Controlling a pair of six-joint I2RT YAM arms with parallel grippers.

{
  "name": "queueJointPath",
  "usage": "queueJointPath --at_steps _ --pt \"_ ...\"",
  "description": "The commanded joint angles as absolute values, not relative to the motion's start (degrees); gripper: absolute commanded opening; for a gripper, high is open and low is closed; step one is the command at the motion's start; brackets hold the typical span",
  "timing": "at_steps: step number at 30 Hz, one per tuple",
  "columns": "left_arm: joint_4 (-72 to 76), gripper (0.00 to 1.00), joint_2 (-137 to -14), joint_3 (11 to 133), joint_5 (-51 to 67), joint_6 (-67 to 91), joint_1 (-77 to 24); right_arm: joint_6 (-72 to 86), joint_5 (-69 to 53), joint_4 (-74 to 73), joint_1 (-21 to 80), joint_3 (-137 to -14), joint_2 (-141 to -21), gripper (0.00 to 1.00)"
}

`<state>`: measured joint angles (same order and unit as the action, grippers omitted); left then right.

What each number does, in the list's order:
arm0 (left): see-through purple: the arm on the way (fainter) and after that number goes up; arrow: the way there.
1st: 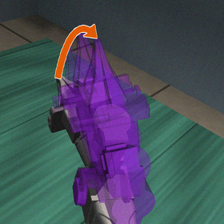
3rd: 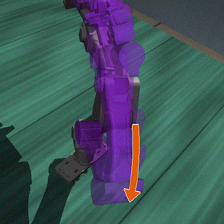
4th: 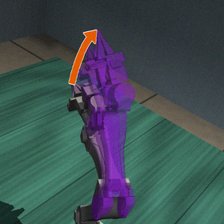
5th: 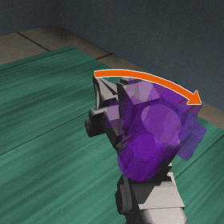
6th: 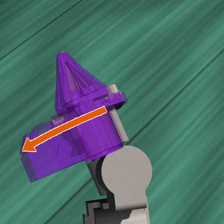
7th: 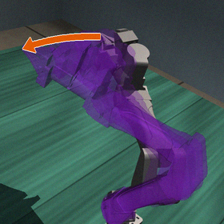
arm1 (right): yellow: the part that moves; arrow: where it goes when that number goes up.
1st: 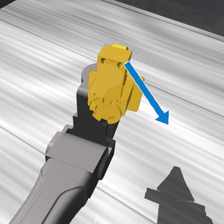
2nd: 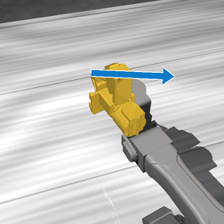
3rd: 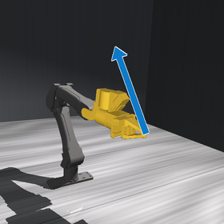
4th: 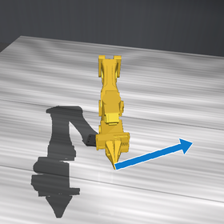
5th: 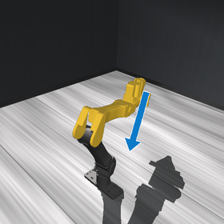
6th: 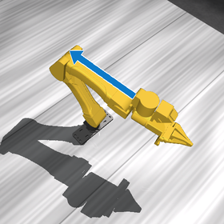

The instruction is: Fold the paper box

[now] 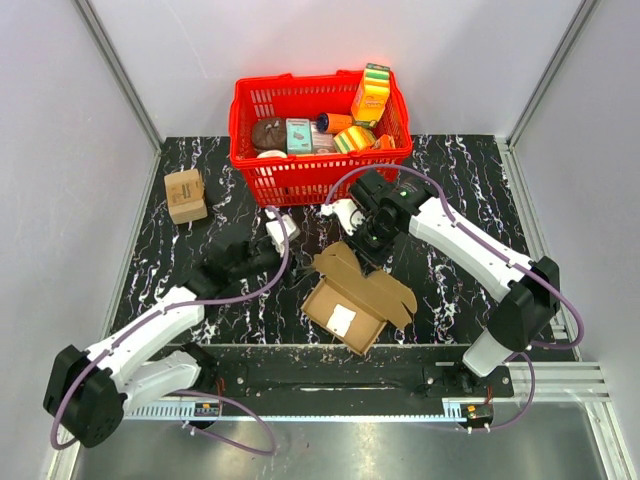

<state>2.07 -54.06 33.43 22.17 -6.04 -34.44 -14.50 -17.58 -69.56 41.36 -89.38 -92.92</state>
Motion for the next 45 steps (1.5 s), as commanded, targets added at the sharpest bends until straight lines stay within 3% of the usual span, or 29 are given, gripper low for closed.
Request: queueJointPath --at_steps 1,8,15,25,43,45 --pt "2.6 0.79 -59.4 41.0 38.2 -10.4 -32.4 -15.6 -18.6 -70.5 41.8 -91.8 -92.2 0.0" --pt "0.2 0.77 -65.3 46.1 42.5 -11.7 -32.0 -15.6 -18.5 -70.5 41.9 -91.7 -91.9 0.0" --pt "-3.3 0.58 -69.4 48.0 43.0 -11.4 -32.1 -15.3 -18.5 -70.4 42.0 -91.9 -91.9 0.0" --pt "-2.3 0.49 -72.8 49.0 45.8 -10.1 -32.1 -15.1 -18.6 -70.2 42.0 -91.5 -91.8 0.0" --pt "-1.2 0.13 -76.6 50.2 48.5 -8.4 -32.3 -14.7 -18.8 -70.3 42.0 -91.6 -91.9 0.0" --pt "-1.2 0.05 -76.6 50.4 48.3 -8.2 -32.3 -14.5 -18.7 -70.2 42.1 -91.7 -92.0 0.0"
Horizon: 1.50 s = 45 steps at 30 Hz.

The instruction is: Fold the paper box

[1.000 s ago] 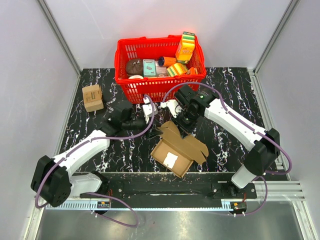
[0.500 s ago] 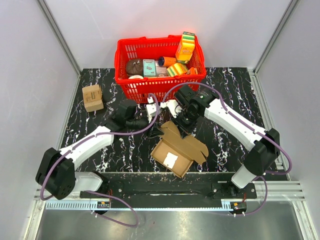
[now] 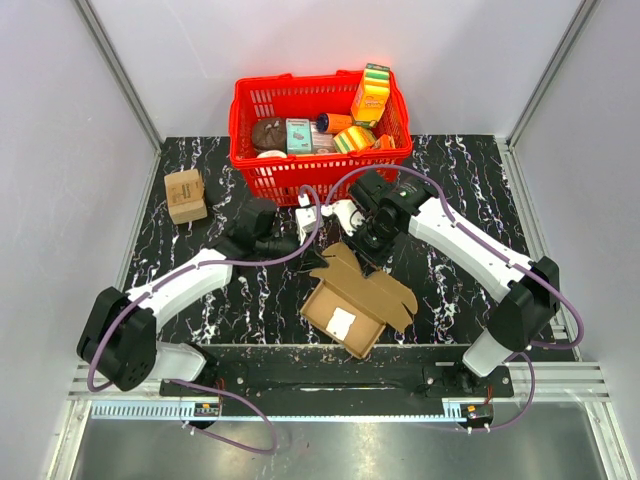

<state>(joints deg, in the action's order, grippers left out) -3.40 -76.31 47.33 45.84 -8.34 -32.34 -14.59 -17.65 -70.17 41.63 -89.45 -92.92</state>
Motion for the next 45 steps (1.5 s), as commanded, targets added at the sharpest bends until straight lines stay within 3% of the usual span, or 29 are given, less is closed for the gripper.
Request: queueJointPath --at_steps 1,7,13,14,20,30,35,40,45 --pt "-1.3 0.02 -76.7 50.4 48.1 -8.0 -32.3 -14.5 -18.8 -70.1 42.1 -91.7 -92.0 0.0" --pt "-1.8 0.0 -75.5 50.3 44.6 -7.6 -33.0 -13.7 -18.9 -69.2 42.0 -92.0 -91.6 0.02" --pt "-3.1 0.0 -73.6 48.4 38.5 -7.2 -33.2 -8.9 -11.6 -64.8 41.9 -93.5 -88.2 0.36" --pt "-2.2 0.0 -73.1 47.9 37.3 -6.7 -33.2 -7.6 -7.3 -61.7 41.7 -93.4 -87.0 0.46" --pt "6.4 0.0 -68.3 41.7 26.8 -0.3 -31.9 1.6 2.4 -53.9 37.5 -91.9 -77.6 0.6" --pt "7.7 0.0 -66.3 39.4 24.7 2.1 -28.7 11.4 4.0 -45.7 28.2 -74.0 -65.2 0.66" --pt "7.8 0.0 -67.0 39.0 26.6 4.3 -27.3 11.3 -2.8 -35.6 25.5 -63.3 -57.4 0.75" --pt "6.4 0.0 -68.6 39.7 27.3 4.4 -26.7 10.1 -6.0 -32.3 25.5 -58.6 -57.2 0.75" --pt "6.7 0.0 -69.3 39.6 28.6 4.3 -26.0 9.5 -10.3 -25.1 25.2 -53.3 -58.3 0.66"
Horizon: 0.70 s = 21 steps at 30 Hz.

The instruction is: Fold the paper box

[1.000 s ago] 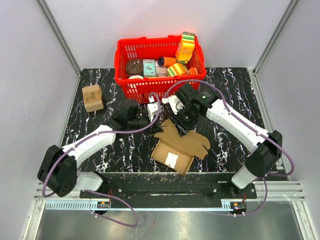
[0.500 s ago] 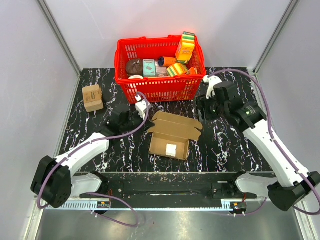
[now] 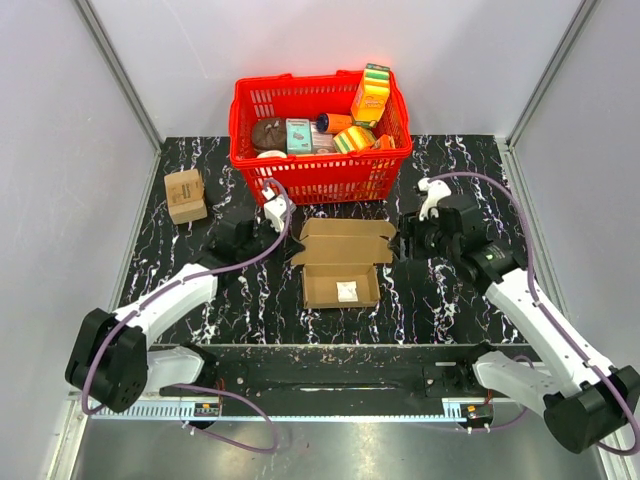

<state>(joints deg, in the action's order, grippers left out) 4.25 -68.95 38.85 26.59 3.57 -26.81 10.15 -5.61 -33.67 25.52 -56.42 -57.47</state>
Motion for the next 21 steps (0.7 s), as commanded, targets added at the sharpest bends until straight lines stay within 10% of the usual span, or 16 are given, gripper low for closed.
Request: queueJointPath --at_steps 1,15,21 --pt "6.7 0.0 -69.5 39.7 28.8 4.3 -25.9 9.3 -11.0 -23.1 25.1 -52.1 -58.8 0.66" --pt "6.2 0.0 -73.6 42.8 33.8 -1.6 -22.5 -2.9 -25.0 -19.1 19.2 -53.7 -71.3 0.77" --pt "4.4 0.0 -77.0 46.1 35.2 -4.0 -21.7 -3.3 -30.1 -19.1 17.0 -54.9 -75.0 0.66"
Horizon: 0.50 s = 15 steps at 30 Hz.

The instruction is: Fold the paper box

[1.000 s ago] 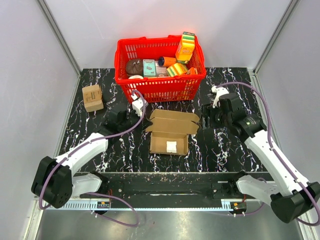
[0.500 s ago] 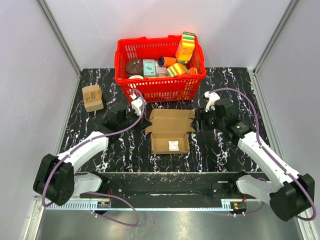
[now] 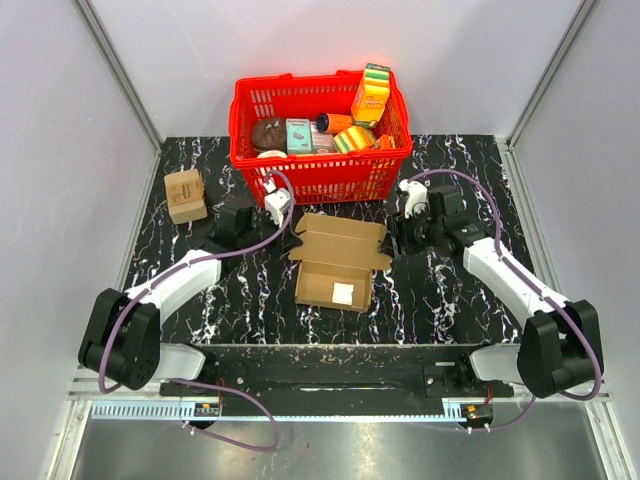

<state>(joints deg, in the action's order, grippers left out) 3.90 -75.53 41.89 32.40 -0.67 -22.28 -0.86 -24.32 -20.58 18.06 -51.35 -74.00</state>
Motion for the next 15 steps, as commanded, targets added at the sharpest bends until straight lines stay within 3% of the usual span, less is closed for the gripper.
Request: queueJointPath --at_steps 1,5,15 --pt "4.1 0.0 -77.5 46.4 35.2 -4.1 -21.6 -3.2 -30.6 -19.0 16.8 -55.0 -75.6 0.64" --pt "3.8 0.0 -77.7 46.8 34.8 -4.3 -21.6 -2.9 -33.4 -19.2 16.6 -54.8 -76.1 0.55" --pt "4.0 0.0 -77.3 46.4 31.6 -1.3 -21.6 -3.6 -34.8 -26.1 16.7 -57.5 -79.2 0.45"
